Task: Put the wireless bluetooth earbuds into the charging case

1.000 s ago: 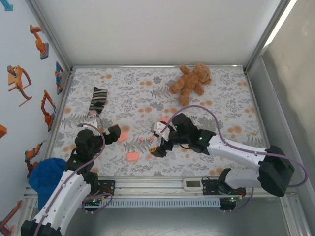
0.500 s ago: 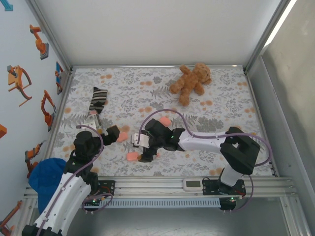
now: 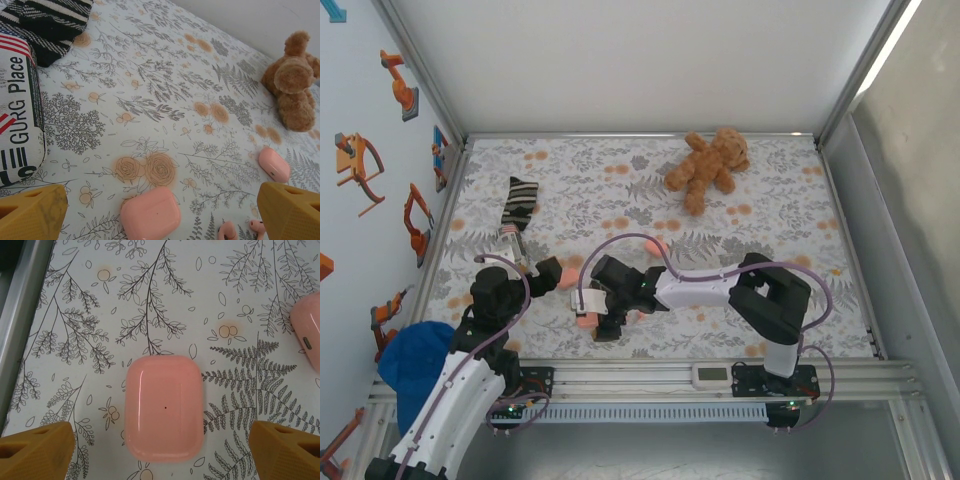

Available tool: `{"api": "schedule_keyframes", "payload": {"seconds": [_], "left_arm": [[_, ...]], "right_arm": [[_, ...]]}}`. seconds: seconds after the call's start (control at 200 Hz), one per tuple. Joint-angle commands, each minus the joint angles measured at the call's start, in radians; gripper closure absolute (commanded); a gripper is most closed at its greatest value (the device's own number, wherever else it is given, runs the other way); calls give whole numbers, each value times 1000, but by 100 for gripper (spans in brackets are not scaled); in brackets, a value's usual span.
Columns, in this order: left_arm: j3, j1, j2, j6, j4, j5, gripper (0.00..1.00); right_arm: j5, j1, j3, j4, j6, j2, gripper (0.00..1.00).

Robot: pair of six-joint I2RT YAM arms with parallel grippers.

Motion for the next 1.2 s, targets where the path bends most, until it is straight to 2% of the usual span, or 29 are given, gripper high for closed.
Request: {"api": "schedule_keyframes", "payload": {"seconds": [0.0, 0.551, 0.776, 1.017, 1.192], "left_arm": [[2, 8, -9, -15, -4, -2, 4], [11, 11, -8, -16, -10, -4, 4], [11, 11, -6, -18, -11, 0, 4], [12, 14, -16, -24, -22, 6, 4], [22, 15, -33, -24, -36, 16, 4]], "right_arm": [[8, 5, 34, -26, -19, 27, 13], [11, 10, 101, -88, -13, 112, 32], [34, 11, 106, -102, -8, 138, 43], [48, 12, 102, -98, 3, 131, 62], [60, 10, 74, -72, 8, 79, 63]]}}
